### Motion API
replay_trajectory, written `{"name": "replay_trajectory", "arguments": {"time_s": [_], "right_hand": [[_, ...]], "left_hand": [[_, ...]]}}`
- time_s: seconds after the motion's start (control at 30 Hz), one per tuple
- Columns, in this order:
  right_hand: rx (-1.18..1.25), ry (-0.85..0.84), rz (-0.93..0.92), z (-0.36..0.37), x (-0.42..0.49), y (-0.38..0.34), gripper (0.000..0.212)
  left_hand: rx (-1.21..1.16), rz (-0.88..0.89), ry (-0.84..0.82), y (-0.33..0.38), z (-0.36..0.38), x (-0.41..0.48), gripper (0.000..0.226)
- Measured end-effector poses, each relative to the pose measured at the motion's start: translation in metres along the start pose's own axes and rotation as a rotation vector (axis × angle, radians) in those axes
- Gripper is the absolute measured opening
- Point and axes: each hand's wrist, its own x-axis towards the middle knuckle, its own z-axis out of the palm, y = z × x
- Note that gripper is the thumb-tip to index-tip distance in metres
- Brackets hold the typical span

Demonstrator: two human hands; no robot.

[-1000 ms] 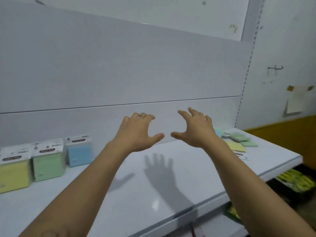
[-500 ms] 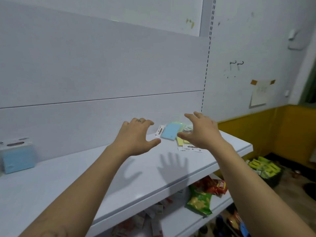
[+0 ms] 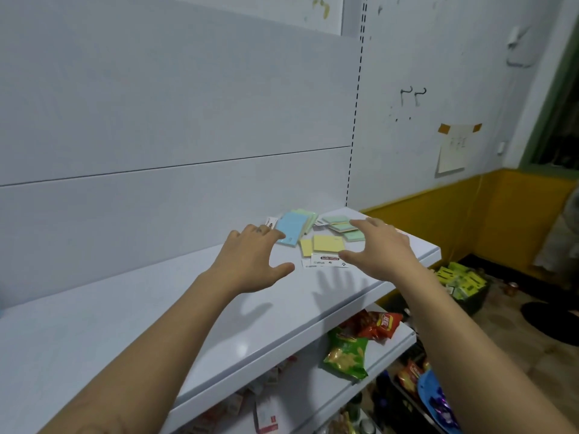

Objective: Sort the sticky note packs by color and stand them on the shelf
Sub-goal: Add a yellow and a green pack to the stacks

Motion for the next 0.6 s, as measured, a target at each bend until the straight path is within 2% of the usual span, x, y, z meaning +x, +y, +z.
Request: {"name": "replay_trajectory", "arguments": {"time_s": [0.4, 0.6], "right_hand": [[-0.097, -0.057, 0.123, 0.02, 0.039, -0.009, 0.074], [-0.09, -0.078, 0.194, 0.031, 0.052, 0.013, 0.073]], "left_hand": [[-0.11, 0.201, -0.039, -0.034, 0.036, 0.063, 0.058], [-0.116, 0.317, -0.092, -0.031, 0.054, 0.104, 0.056]]}}
